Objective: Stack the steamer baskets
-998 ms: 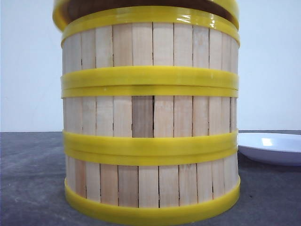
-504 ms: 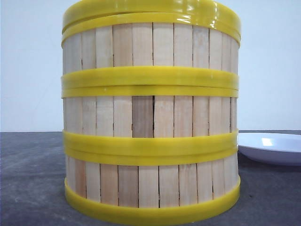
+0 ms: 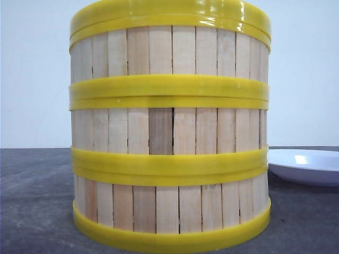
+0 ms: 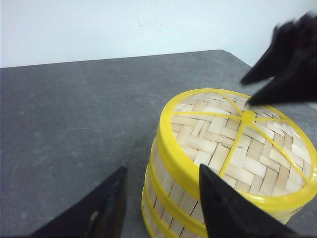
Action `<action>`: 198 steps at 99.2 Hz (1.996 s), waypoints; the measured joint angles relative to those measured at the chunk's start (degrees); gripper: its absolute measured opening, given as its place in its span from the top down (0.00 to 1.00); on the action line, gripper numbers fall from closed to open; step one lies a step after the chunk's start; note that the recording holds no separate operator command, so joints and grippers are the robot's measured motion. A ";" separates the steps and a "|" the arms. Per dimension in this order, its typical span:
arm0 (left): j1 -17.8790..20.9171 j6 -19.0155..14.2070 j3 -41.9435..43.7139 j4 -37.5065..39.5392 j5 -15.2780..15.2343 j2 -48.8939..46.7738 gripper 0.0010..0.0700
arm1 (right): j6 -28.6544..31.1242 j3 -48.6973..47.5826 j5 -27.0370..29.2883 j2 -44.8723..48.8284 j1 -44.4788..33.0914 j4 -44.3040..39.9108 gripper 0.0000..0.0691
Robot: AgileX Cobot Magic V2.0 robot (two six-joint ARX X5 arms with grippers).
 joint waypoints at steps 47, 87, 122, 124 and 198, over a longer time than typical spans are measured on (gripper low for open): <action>0.00 0.35 -0.02 3.61 0.37 0.00 0.63 | -0.66 -4.61 16.28 -26.14 0.33 2.75 0.48; -0.04 1.79 -7.82 6.01 4.17 -2.95 0.62 | 5.62 -38.99 17.59 -51.04 0.33 9.70 0.48; -0.04 1.79 -7.82 5.44 4.22 -2.73 0.75 | 7.96 -42.34 17.53 -53.55 0.35 12.15 0.56; -0.04 1.77 -7.82 5.44 4.24 -2.73 0.81 | 7.98 -42.34 17.53 -53.55 0.35 12.28 0.61; -0.04 1.46 -7.82 5.60 4.22 -2.73 0.97 | 7.96 -42.34 17.53 -53.55 0.35 12.44 0.99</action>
